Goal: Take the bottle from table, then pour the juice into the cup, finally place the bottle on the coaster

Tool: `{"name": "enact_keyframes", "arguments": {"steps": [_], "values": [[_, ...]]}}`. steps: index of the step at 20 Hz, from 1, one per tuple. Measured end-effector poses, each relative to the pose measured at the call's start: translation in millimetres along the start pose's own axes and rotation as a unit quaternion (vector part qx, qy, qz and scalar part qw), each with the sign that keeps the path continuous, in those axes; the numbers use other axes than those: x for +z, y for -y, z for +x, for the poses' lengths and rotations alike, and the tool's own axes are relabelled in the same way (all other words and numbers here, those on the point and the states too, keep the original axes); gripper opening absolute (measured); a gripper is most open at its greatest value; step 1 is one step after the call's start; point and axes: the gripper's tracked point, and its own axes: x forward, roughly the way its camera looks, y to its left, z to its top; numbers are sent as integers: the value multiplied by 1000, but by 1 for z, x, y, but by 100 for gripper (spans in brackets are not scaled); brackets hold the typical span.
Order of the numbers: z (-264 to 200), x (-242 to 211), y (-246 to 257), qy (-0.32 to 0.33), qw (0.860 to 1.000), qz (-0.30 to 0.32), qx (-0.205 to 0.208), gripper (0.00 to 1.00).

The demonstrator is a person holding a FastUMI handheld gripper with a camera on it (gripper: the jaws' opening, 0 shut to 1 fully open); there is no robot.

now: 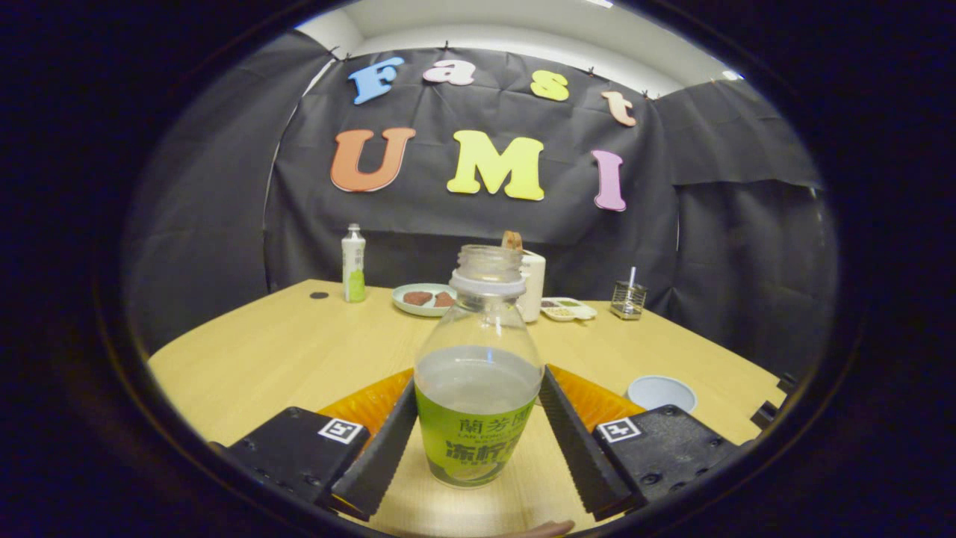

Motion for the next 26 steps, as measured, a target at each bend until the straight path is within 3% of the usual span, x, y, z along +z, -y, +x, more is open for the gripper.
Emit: {"name": "enact_keyframes", "arguments": {"steps": [3, 6, 13, 18, 26], "values": [[-7, 2, 0, 0, 1000, 6, -2, 84], [-14, -1, 0, -8, 999, 31, 5, 83], [-36, 13, -24, -3, 990, 111, 85, 81], [-41, 16, -21, -18, 982, 152, 108, 81], [-51, 25, -21, -20, 943, 285, 171, 81]]}}
